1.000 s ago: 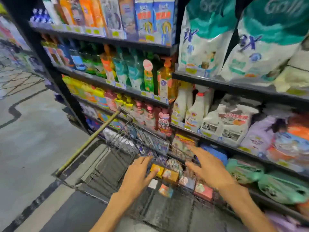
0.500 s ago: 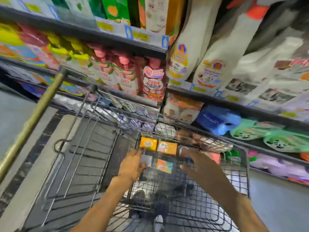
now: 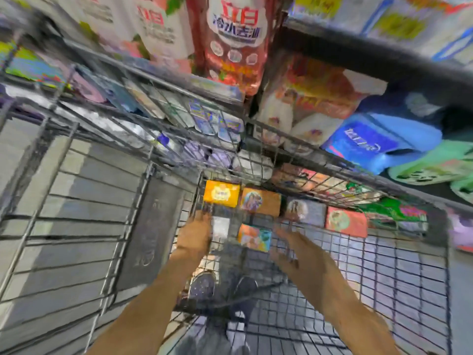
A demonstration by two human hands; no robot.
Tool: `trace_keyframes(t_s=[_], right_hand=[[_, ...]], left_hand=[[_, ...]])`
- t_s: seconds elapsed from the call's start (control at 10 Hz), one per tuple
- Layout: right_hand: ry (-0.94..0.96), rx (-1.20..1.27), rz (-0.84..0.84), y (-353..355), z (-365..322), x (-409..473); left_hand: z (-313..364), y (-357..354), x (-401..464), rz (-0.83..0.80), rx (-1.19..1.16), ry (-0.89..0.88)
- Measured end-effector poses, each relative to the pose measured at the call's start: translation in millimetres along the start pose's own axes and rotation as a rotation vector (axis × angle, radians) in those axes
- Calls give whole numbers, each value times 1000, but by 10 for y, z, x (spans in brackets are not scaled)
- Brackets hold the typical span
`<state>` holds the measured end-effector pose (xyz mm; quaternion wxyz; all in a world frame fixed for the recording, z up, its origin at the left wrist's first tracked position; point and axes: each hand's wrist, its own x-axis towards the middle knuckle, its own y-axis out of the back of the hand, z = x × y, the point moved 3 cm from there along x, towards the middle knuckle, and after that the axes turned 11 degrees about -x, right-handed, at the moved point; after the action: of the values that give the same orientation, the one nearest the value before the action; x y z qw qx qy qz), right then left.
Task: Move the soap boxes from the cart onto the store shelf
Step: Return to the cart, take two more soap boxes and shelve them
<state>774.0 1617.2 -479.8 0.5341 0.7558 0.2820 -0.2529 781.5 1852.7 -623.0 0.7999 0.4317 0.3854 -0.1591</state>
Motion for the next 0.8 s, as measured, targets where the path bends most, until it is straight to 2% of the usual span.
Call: trace_keyframes(t_s=[0.1, 0.2, 0.4, 0.6, 0.7, 0.8], right_hand=[[1, -23, -4, -137, 67, 57], [22, 25, 56, -197, 103, 75], [25, 57, 74, -268, 151, 144], [-74, 114, 111, -510, 262, 431], [-142, 32, 108, -723, 335, 699], [-217, 3, 1, -931, 379, 951]], left_hand=[[51, 82, 11, -19, 181, -26], [-18, 73, 96, 63, 138, -35], [-163, -49, 91, 17, 117, -138], [-350, 24, -120, 97, -171, -121], [-351, 113, -308, 50, -283, -150], [-366, 138, -402, 60, -299, -215]])
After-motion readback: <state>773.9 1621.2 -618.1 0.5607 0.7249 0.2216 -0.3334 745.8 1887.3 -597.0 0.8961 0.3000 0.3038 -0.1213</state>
